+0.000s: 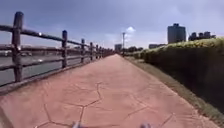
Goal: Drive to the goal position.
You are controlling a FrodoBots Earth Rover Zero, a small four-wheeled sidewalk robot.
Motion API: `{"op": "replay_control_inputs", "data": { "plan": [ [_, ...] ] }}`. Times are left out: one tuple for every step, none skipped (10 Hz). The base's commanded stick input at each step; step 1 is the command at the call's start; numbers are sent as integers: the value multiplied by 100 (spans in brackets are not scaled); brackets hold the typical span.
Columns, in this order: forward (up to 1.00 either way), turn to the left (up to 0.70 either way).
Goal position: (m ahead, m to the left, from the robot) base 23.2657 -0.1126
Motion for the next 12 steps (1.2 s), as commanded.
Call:
{"op": "replay_control_inputs", "data": {
  "plan": [
    [70,0],
    [70,0],
    [70,0],
    [70,0],
    [70,0],
    [70,0],
    [70,0],
    [70,0],
    [70,0],
    [70,0],
    [70,0],
    [70,0]
  ]
}}
